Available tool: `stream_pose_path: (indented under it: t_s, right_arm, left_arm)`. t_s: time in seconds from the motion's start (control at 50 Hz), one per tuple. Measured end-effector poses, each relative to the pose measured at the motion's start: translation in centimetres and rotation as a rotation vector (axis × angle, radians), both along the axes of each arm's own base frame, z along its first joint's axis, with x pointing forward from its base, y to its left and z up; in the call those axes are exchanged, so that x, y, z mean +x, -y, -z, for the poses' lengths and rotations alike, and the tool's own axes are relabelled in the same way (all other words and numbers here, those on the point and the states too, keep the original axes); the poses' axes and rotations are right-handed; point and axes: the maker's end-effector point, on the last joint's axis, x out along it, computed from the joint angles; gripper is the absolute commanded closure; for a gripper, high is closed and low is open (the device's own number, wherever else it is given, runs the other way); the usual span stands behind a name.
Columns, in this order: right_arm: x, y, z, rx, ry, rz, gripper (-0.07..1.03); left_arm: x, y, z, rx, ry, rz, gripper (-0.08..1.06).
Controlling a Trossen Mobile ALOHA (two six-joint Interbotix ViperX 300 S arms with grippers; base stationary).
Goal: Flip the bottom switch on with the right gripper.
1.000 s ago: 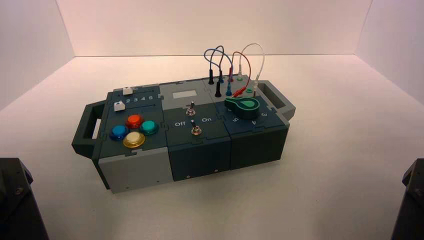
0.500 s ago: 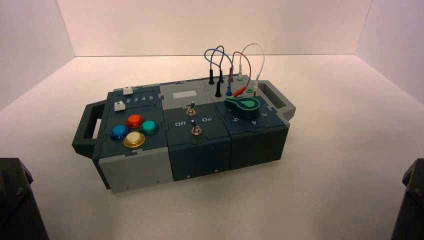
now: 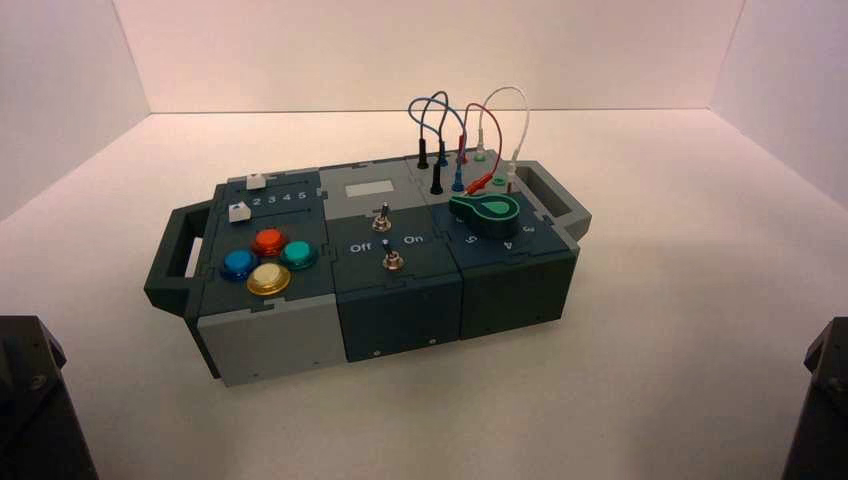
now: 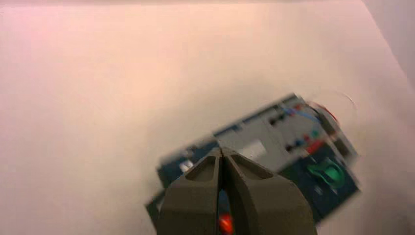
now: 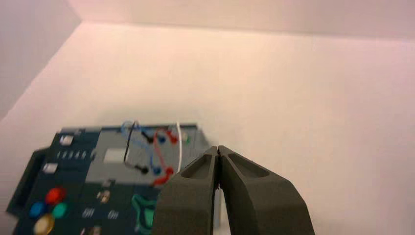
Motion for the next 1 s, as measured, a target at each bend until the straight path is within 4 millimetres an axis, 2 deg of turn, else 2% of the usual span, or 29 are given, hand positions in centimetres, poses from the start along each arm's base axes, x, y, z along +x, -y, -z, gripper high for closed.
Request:
stream_pose_path:
  t_s: [0.22,0.46,0.76,1.0]
  right_arm:
    - [-1.4,-0.8,1.1,-0.004,-0.089,-0.041,0.99]
    - [-3.7,-3.7,2.6,0.000,-0.225,-0.155,0.99]
    - [-4.5,-4.8,4.1,-0.012,-0.313,-0.194,0.99]
    - [-4.9,-5.5,4.5,-0.032,-0.334,-0.232,0.99]
  left_arm:
    - [-1.1,1.3,1.0,-0.005,-0.101,0.032,1.01]
    - [-2.7,3.2,3.4,0.062,-0.252,0.127,1.01]
    - [-4.5,4.7,4.2,0.078,-0.316,0.194,1.01]
    - [-5.4,4.4,5.1,0.070,-0.363,0.172,1.01]
